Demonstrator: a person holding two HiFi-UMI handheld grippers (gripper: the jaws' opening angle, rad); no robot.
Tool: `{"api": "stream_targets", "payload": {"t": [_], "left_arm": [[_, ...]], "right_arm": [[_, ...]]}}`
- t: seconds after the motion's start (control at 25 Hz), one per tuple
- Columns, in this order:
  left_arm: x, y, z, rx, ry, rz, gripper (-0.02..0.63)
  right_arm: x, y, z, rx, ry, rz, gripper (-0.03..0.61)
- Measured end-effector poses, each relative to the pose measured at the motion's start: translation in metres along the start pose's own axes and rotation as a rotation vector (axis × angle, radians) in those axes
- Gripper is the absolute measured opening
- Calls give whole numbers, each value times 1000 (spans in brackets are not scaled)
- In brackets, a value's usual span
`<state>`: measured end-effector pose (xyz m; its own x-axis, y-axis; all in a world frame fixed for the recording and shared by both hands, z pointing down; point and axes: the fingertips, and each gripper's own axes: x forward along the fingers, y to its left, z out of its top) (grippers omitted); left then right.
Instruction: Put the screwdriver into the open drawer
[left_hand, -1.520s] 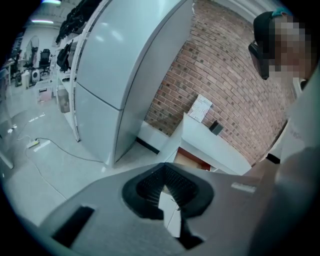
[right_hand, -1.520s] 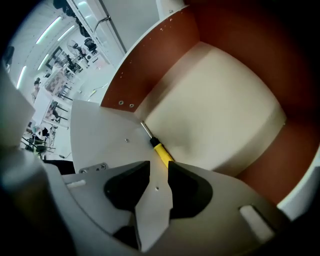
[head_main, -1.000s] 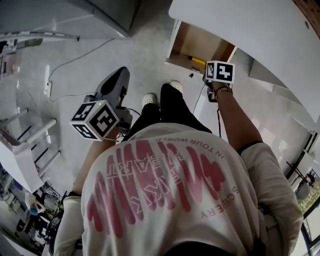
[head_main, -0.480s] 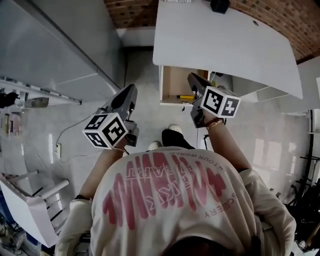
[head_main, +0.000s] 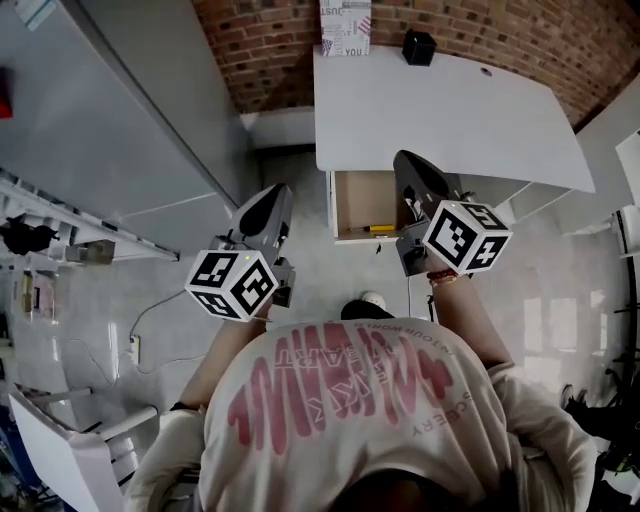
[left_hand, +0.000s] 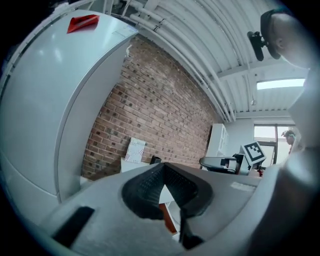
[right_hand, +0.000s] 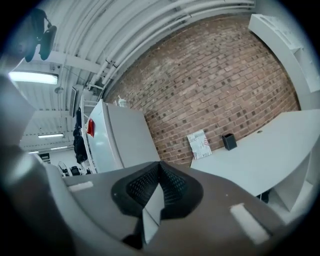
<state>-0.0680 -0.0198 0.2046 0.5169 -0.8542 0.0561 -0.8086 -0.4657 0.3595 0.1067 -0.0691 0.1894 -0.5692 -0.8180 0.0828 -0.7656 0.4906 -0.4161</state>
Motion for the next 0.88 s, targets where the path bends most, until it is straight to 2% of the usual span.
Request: {"api": "stream_targets", "payload": {"t": [0.12, 0.28, 0.64, 0.88], "left_arm": [[-2, -12, 9, 42, -22, -16, 3], [-1, -17, 14, 83, -31, 0, 3], [9, -22, 15, 37, -33, 14, 3], [14, -33, 15, 45, -33, 21, 3]], "right_arm": [[-6, 13, 12, -62, -50, -12, 9], [-6, 15, 17, -119, -55, -14, 9], [-11, 2, 30, -139, -24, -13, 8], [-24, -11, 32, -137, -10, -22, 9]]}}
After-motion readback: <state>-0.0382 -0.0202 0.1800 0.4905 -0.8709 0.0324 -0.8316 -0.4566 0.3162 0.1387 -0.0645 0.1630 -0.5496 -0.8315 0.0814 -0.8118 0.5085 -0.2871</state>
